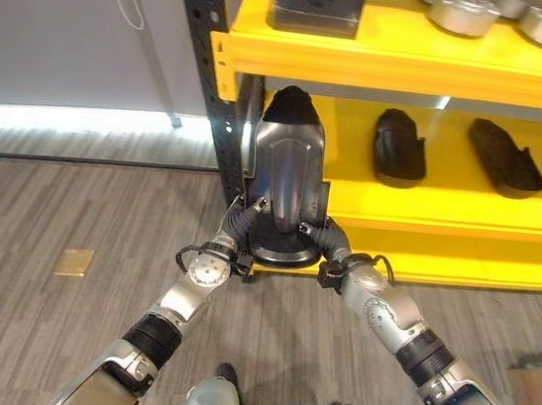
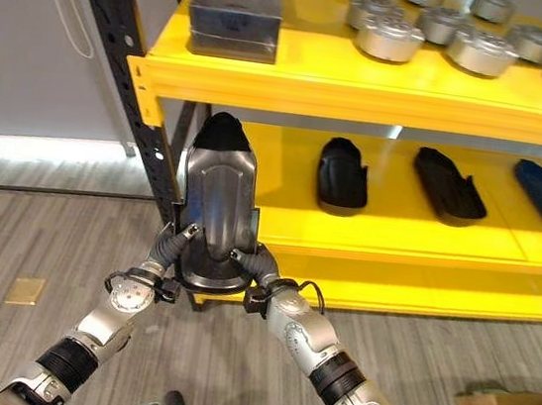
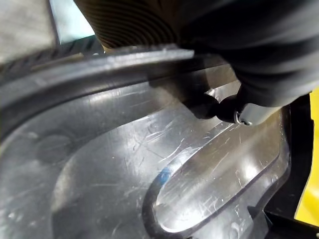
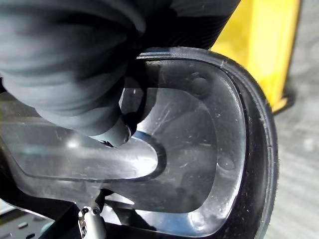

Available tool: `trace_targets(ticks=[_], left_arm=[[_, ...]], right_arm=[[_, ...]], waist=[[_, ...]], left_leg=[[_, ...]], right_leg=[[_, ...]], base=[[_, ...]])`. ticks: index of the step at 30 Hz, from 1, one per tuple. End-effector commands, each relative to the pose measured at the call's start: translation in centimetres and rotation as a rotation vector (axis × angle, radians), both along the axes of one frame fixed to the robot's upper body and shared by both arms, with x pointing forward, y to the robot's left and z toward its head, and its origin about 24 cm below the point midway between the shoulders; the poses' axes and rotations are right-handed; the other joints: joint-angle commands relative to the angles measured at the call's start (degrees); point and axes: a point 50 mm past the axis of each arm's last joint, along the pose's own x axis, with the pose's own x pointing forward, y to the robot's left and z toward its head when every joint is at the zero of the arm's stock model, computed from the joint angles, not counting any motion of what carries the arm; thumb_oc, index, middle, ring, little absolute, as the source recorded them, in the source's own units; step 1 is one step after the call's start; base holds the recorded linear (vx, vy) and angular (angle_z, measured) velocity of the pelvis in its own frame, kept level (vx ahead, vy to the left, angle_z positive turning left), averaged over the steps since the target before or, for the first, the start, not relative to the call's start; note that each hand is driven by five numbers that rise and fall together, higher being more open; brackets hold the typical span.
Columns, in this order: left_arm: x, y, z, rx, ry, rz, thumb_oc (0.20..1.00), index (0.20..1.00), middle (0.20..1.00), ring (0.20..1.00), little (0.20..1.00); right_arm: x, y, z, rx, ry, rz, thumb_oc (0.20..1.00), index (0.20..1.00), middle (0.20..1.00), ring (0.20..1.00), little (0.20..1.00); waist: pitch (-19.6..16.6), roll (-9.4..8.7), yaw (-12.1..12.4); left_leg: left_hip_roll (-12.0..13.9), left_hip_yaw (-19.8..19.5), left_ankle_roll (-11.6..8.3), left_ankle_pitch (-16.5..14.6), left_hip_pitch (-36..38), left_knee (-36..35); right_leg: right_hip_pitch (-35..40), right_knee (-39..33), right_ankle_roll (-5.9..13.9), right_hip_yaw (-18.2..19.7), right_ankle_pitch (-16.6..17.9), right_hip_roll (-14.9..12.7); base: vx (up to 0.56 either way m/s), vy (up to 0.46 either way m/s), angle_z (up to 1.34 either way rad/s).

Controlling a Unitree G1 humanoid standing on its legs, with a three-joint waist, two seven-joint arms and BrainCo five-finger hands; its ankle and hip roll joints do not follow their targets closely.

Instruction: Move parts from the plastic box to the shelf.

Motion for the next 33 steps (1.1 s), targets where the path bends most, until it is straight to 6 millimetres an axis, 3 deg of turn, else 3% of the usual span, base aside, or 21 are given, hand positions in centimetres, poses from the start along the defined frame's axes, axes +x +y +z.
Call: trace_targets(ticks=[1,6,8,9,11,12,13,14,15,19,21,25,26,30,31,33], left_arm=[[0.9,-2.8,2.4,0.014,-0.139,-0.162,0.200,0.200,0.200,0.200,0.200],[0.8,-2.9,2.4,0.022,-0.131,-0.172,0.200,0.200,0.200,0.200,0.200],[1.0,-3.1,2.5,0.037,-0.133,-0.191,0.200,0.200,0.200,0.200,0.200],[1.0,-3.4,2.5,0.046,-0.130,-0.198,0.200,0.200,0.200,0.200,0.200],[1.1,-4.0,2.8,0.053,-0.132,-0.215,0.200,0.200,0.200,0.200,0.200],[1.3,-4.6,3.0,0.051,-0.131,-0.227,0.200,0.200,0.200,0.200,0.200],[1.6,-5.5,3.3,0.055,-0.125,-0.240,0.200,0.200,0.200,0.200,0.200],[1.7,-6.0,3.6,0.053,-0.122,-0.243,0.200,0.200,0.200,0.200,0.200],[1.5,-6.1,3.6,0.058,-0.126,-0.242,0.200,0.200,0.200,0.200,0.200],[1.2,-5.9,3.5,0.055,-0.125,-0.238,0.200,0.200,0.200,0.200,0.200],[1.1,-5.7,3.6,0.056,-0.125,-0.230,0.200,0.200,0.200,0.200,0.200],[1.0,-5.0,3.2,0.039,-0.116,-0.202,0.200,0.200,0.200,0.200,0.200],[1.0,-4.7,3.0,0.024,-0.127,-0.188,0.200,0.200,0.200,0.200,0.200],[1.0,-5.0,2.9,0.009,-0.138,-0.199,0.200,0.200,0.200,0.200,0.200],[1.1,-5.2,3.0,0.004,-0.145,-0.205,0.200,0.200,0.200,0.200,0.200],[1.4,-5.6,3.5,-0.008,-0.155,-0.212,0.200,0.200,0.200,0.200,0.200]], right_arm=[[0.2,3.8,5.2,0.180,-0.183,0.126,0.200,0.200,0.200,0.200,0.200],[0.1,3.3,5.1,0.171,-0.184,0.109,0.200,0.200,0.200,0.200,0.200],[0.3,3.2,5.3,0.181,-0.186,0.089,0.200,0.200,0.200,0.200,0.200],[0.4,2.9,5.4,0.186,-0.186,0.071,0.200,0.200,0.200,0.200,0.200],[0.6,2.1,5.2,0.179,-0.196,0.036,0.200,0.200,0.200,0.200,0.200],[0.7,1.7,5.1,0.176,-0.201,0.019,0.200,0.200,0.200,0.200,0.200],[0.5,1.6,5.0,0.181,-0.196,0.008,0.200,0.200,0.200,0.200,0.200],[0.4,1.8,4.9,0.191,-0.195,0.007,0.200,0.200,0.200,0.200,0.200],[0.4,2.0,4.9,0.193,-0.204,0.019,0.200,0.200,0.200,0.200,0.200],[0.6,1.9,5.1,0.194,-0.206,0.040,0.200,0.200,0.200,0.200,0.200],[0.9,2.3,5.6,0.161,-0.232,0.068,0.200,0.200,0.200,0.200,0.200],[1.4,2.8,6.2,0.130,-0.254,0.108,0.200,0.200,0.200,0.200,0.200],[1.6,3.0,6.6,0.113,-0.267,0.117,0.200,0.200,0.200,0.200,0.200],[2.3,2.1,7.0,0.107,-0.273,0.081,0.200,0.200,0.200,0.200,0.200],[2.5,1.8,7.2,0.105,-0.280,0.073,0.200,0.200,0.200,0.200,0.200],[2.6,1.5,7.4,0.091,-0.289,0.059,0.200,0.200,0.200,0.200,0.200]], waist=[[-1.4,0.83,0.9],[-1.7,1.92,1.3],[-1.3,2.09,1.1],[-0.8,1.60,0.0],[-0.3,0.78,-2.3],[-0.2,0.20,-3.7],[0.0,-0.72,-4.6],[0.9,-1.43,-5.2],[1.6,-1.44,-5.2],[1.6,-1.19,-4.6],[1.4,-0.79,-3.9],[0.9,-0.49,-3.3],[0.5,-0.32,-3.0],[0.1,-0.07,-3.9],[0.2,-0.45,-4.1],[1.2,-0.31,-3.8]], left_leg=[[3.4,-4.5,-2.92,0.3,-1.8,0.1],[0.3,-5.4,0.27,0.0,-1.6,-1.8],[-0.9,-5.4,1.77,-0.6,-0.5,-3.2],[-2.0,-5.8,2.20,-1.3,1.4,-4.3],[-2.8,-6.2,1.73,-2.7,3.2,-4.2],[-2.9,-6.7,1.43,-3.5,3.7,-3.8],[-3.1,-7.3,1.42,-5.0,4.0,-2.6],[-2.5,-6.5,1.37,-6.9,5.0,-1.7],[-1.4,-4.9,1.20,-7.7,6.0,-1.2],[0.0,-3.1,0.32,-7.0,6.0,0.2],[1.1,-1.6,-0.54,-7.1,5.5,2.5],[1.9,-1.9,-1.24,-7.5,4.3,5.2],[2.5,-2.2,-1.56,-7.9,3.5,6.8],[2.5,-0.3,-1.56,-10.8,3.2,11.0],[3.0,1.7,-1.96,-10.0,2.2,13.8],[5.9,1.1,-4.58,-6.1,-2.5,21.2]], right_leg=[[0.9,5.4,0.65,-0.9,-6.2,5.0],[-3.4,14.9,2.38,-0.2,-6.9,4.1],[-7.8,24.2,3.68,-0.3,-4.7,3.3],[-11.1,24.9,4.42,1.7,-2.0,5.2],[-12.4,15.6,3.83,4.3,0.8,6.6],[-12.9,7.9,4.69,7.2,3.8,5.4],[-13.6,2.1,6.77,11.0,9.2,2.1],[-15.8,1.3,8.68,13.2,14.5,-0.9],[-16.8,1.7,9.43,12.8,15.3,-2.3],[-14.5,0.3,8.71,9.9,13.4,-1.9],[-12.2,1.0,6.65,6.9,8.9,0.0],[-9.9,1.8,4.26,6.5,4.9,2.0],[-8.5,1.7,2.91,6.3,3.0,3.1],[-6.2,1.4,1.71,5.7,-0.1,4.7],[-5.5,0.8,1.00,5.2,-0.1,5.0],[-3.4,-0.5,-0.36,5.2,-1.0,7.0]], base=[[0.15,0.174,0.03],[0.12,0.291,-0.15],[0.12,0.162,-0.09],[0.16,-0.003,-0.07],[0.18,-0.147,-0.11],[0.23,-0.291,0.23],[0.24,-0.403,0.59],[0.23,-0.413,0.98],[0.19,-0.347,0.78],[0.17,-0.212,0.14],[0.22,-0.226,0.20],[0.18,-0.144,-0.12],[0.20,-0.149,-0.15],[0.17,-0.095,0.26],[0.14,-0.129,0.59],[0.07,-0.125,0.54]])
